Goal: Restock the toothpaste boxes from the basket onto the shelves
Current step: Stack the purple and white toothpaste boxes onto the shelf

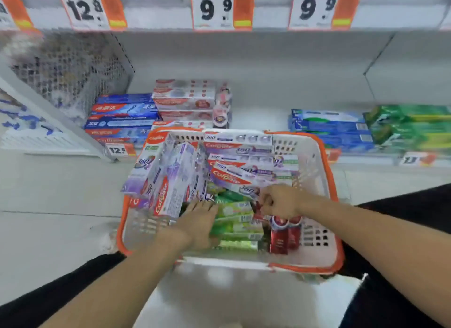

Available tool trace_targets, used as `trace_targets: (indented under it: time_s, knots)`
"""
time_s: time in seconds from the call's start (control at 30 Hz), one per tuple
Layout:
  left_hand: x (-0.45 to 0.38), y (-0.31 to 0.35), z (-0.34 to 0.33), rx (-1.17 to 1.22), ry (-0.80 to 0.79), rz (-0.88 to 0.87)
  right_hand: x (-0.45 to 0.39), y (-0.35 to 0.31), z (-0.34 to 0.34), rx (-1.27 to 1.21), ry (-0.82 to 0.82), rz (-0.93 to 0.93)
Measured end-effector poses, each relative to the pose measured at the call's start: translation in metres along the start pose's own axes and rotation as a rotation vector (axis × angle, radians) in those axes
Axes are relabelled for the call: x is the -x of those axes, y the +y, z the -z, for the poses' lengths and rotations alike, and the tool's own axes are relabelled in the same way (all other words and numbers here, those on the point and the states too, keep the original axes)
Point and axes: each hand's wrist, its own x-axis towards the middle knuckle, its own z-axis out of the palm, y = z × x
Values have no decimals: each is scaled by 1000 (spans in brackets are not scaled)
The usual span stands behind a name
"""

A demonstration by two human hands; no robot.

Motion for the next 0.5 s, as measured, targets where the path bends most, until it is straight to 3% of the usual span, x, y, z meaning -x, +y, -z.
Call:
trace_targets:
  time_s: [0.13, 0.27, 0.4, 0.5]
  knots:
    - [-3, 13, -10, -19, 104, 72, 1, 7, -26, 56, -23, 1]
    - [-12, 5, -7, 134, 167, 88, 1, 5, -25, 41, -19, -3]
    - [-7, 0, 5, 344, 143, 57, 5, 9, -19, 218, -42, -96]
    - [-3, -1, 8, 412, 60, 24, 11, 13, -10, 214, 138, -175]
